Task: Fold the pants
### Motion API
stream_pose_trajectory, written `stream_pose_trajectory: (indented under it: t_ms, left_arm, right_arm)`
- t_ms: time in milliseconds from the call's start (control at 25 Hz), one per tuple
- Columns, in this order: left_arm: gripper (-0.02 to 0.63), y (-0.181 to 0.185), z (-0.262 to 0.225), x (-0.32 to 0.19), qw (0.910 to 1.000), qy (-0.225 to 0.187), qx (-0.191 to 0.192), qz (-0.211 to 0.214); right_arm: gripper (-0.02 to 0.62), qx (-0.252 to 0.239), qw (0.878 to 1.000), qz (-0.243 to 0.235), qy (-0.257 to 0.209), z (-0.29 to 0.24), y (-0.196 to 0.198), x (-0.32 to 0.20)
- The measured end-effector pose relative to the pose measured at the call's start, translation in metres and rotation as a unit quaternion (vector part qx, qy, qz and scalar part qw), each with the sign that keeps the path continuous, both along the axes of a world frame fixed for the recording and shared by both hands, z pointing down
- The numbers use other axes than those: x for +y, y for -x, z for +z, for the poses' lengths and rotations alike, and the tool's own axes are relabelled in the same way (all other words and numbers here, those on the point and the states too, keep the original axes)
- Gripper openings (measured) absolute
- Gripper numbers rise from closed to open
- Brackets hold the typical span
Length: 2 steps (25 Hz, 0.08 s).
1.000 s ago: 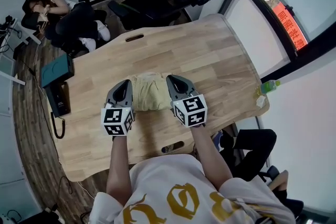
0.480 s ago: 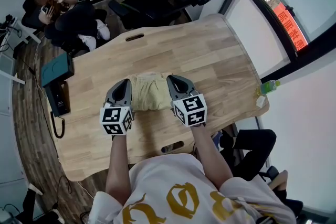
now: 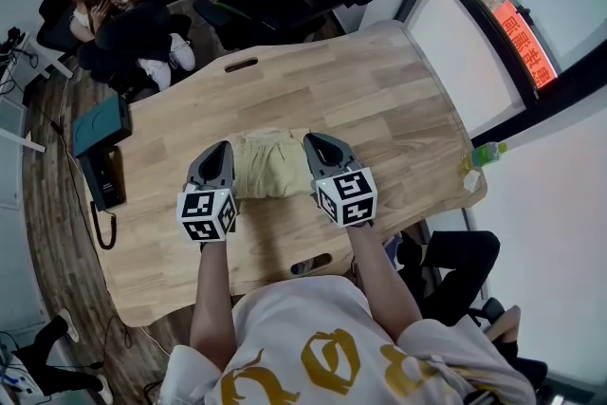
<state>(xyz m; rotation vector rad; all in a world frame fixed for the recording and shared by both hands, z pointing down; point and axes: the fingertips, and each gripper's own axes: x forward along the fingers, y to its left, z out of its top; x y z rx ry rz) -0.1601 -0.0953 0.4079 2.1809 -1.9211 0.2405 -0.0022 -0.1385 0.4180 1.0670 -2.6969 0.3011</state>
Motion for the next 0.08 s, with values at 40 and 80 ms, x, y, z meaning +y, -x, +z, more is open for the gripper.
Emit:
stream_pose_trajectory:
  t_ms: [40, 80]
  left_arm:
    - [0.008, -0.0008, 0.0000, -0.0006, 1.0000, -0.001, 0.001, 0.001]
    - [0.008, -0.0017, 0.0001, -0.0013, 1.0000, -0.001, 0.002, 0.001]
  right_arm:
    - [0.005, 0.001, 1.000, 0.000, 0.000, 0.0005, -0.0009, -0.0008]
    - [0.005, 0.003, 1.000, 0.001, 0.000, 0.0011, -0.0018, -0.0016]
